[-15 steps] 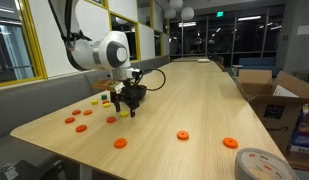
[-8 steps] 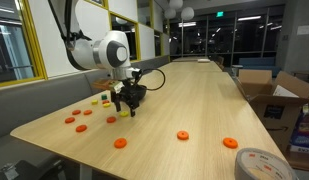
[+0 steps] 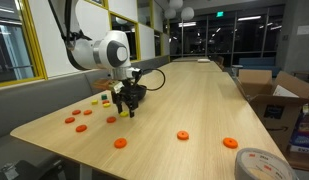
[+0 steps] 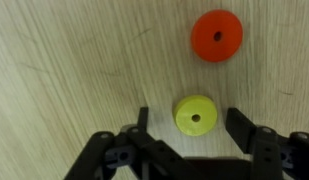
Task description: Put the blue, yellow and three orange squares inside the building.
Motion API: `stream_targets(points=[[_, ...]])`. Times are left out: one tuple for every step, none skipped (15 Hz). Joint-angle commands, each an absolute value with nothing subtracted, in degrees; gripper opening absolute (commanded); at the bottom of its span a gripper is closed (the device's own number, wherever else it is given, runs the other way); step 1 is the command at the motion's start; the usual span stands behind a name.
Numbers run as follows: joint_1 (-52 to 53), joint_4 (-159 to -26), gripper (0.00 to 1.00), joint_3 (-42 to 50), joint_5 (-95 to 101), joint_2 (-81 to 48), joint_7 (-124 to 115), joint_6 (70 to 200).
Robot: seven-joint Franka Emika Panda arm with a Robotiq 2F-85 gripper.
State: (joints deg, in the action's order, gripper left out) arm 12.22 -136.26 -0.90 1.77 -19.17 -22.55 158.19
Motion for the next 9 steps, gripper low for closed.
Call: stream_targets(points=[[13.6, -137.7, 0.49, 0.2, 2.5, -17.0, -24.3, 159.1], [13.7, -137.9, 0.42, 0.4, 2.7, -16.6, -24.6, 158.9], [13.9, -138.0, 0.34, 0.6, 3.1, -16.2, -25.1, 158.6], [14.2, -138.2, 0.27, 0.9, 3.4, -15.7, -25.6, 158.2], [14.7, -138.6, 0.2, 1.4, 4.2, -15.0, -26.6, 157.6], [15.3, -139.0, 0.24, 1.9, 5.0, -14.1, -27.5, 157.2], [15.8, -139.2, 0.25, 2.4, 6.0, -13.3, -28.6, 157.0], [16.3, -139.5, 0.25, 2.8, 7.1, -12.0, -29.7, 156.8], [16.8, -139.7, 0.25, 3.3, 8.5, -10.9, -31.1, 156.9]])
